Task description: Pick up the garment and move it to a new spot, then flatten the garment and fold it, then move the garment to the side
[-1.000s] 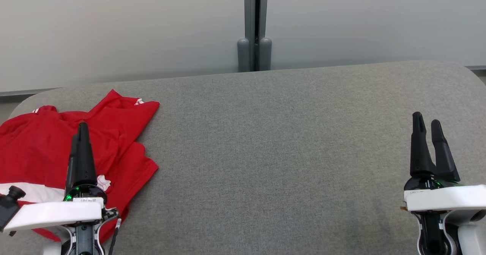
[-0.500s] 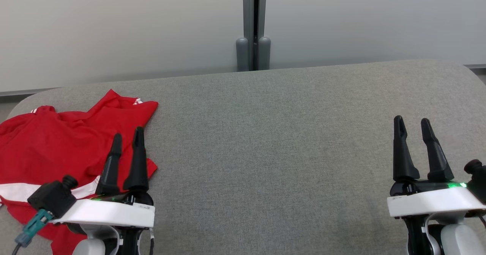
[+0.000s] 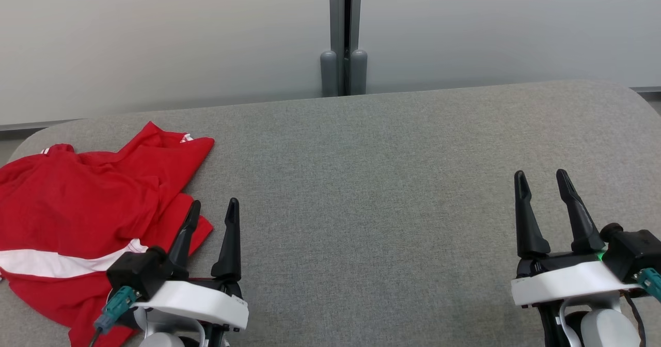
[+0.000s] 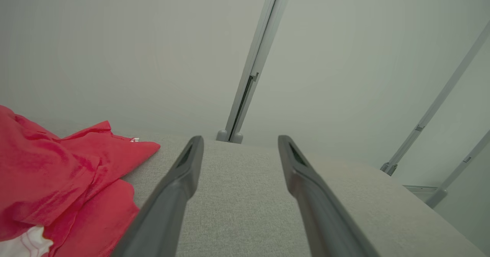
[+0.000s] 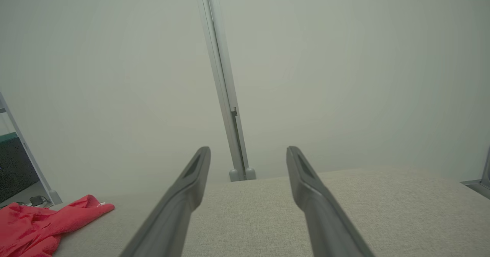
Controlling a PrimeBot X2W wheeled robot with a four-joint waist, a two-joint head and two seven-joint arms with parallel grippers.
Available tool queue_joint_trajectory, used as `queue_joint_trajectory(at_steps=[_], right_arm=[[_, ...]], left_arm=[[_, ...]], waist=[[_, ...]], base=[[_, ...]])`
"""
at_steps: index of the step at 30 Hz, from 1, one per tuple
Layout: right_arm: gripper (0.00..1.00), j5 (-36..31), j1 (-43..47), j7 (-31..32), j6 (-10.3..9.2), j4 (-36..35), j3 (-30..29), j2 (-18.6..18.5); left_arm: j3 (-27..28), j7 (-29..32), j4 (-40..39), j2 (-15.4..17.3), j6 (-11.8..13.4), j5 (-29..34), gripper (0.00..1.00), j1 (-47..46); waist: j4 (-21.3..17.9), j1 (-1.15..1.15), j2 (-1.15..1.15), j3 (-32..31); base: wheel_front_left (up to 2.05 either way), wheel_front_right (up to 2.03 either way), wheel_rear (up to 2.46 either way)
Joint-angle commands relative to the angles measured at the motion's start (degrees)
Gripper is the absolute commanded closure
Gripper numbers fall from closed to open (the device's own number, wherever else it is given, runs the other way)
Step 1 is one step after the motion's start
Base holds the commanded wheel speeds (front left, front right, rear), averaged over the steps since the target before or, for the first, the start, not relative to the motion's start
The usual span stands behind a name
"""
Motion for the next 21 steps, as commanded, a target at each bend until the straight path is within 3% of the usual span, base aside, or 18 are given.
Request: queue_joint_trajectory(at_steps=[1,14,21], right_arm=[[0.0,-2.2,-0.5,-0.8,0.23,0.2,0.1,-0.1],[0.0,-9.9,-0.9,-2.6,0.24,1.6,0.6,0.0],[0.0,-10.5,-1.1,-3.4,0.24,1.9,1.4,-0.1]], left_arm=[[-0.8,-0.7,0.2,0.3,0.8,3.0,0.0,-0.9],[-3.5,-2.3,1.4,0.7,4.5,11.1,0.0,-1.2],[-4.3,-3.3,2.1,1.1,6.4,14.5,0.0,-1.3]], waist=[[0.0,0.0,0.0,0.0],[-0.1,0.0,0.0,0.3],[-0.1,0.0,0.0,0.2]], base=[[0.0,0.0,0.0],[0.0,0.0,0.0],[0.0,0.0,0.0]])
